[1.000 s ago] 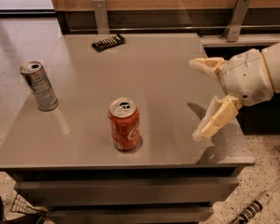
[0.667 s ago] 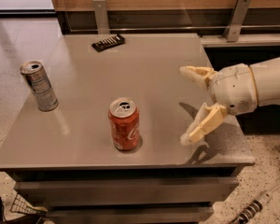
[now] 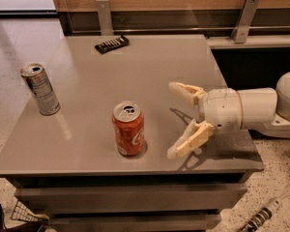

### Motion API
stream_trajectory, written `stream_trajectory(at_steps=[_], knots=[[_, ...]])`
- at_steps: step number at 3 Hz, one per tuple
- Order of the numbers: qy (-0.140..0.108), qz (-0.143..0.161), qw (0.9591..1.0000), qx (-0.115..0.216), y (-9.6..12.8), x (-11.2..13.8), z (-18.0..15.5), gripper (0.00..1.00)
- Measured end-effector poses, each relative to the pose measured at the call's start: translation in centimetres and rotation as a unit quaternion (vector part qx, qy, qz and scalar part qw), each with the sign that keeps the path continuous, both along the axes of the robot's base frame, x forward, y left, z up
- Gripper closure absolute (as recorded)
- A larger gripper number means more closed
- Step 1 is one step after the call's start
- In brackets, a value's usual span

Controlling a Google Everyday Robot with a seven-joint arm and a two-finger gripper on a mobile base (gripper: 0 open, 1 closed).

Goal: Move coke can near rxbar chocolate

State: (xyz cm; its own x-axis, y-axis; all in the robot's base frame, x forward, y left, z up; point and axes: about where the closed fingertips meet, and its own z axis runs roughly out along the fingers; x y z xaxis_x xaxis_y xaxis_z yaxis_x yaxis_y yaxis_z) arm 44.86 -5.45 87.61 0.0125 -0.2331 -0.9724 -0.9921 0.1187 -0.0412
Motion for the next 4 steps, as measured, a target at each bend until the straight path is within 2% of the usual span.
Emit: stream_trajectory(at_steps=[1,2,3,4], knots=[[-0.007,0.030,0.9990,0.032,2.9,-1.0,0.6,0.00],[-0.009,0.031,0.9995,0.000,5.6,-1.9,0.3,0.00],[-0.026,0.022,0.9990,-0.030,7.4,-2.0,0.3,0.00],[-0.039,0.034,0.9984,-0.024,8.7,-1.7,0.7,0.00]])
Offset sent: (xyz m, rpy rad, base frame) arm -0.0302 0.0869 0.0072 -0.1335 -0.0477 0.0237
